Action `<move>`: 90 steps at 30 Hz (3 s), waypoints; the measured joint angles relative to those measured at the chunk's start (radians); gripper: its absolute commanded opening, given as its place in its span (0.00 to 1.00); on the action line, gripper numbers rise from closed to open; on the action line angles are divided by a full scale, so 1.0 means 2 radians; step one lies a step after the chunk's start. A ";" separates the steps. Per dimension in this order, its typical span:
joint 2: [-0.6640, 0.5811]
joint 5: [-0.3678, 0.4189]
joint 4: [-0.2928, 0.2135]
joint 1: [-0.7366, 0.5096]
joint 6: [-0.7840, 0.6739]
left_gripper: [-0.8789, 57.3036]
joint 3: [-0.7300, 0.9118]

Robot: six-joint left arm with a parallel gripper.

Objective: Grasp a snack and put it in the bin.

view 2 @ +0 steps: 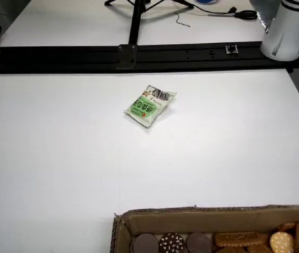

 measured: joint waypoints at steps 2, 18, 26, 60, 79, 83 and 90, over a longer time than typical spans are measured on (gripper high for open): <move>0.000 0.000 0.000 0.000 0.000 0.01 0.000; 0.000 -0.031 0.002 0.002 -0.069 0.01 0.000; 0.000 -0.030 0.002 -0.002 -0.068 0.01 0.000; 0.032 -0.070 0.001 0.002 -0.162 0.13 -0.028; 0.090 -0.004 0.040 0.027 -0.497 0.79 -0.070; 0.109 0.011 0.048 0.028 -0.552 0.84 -0.080; 0.165 0.045 0.059 0.028 -0.619 0.86 -0.121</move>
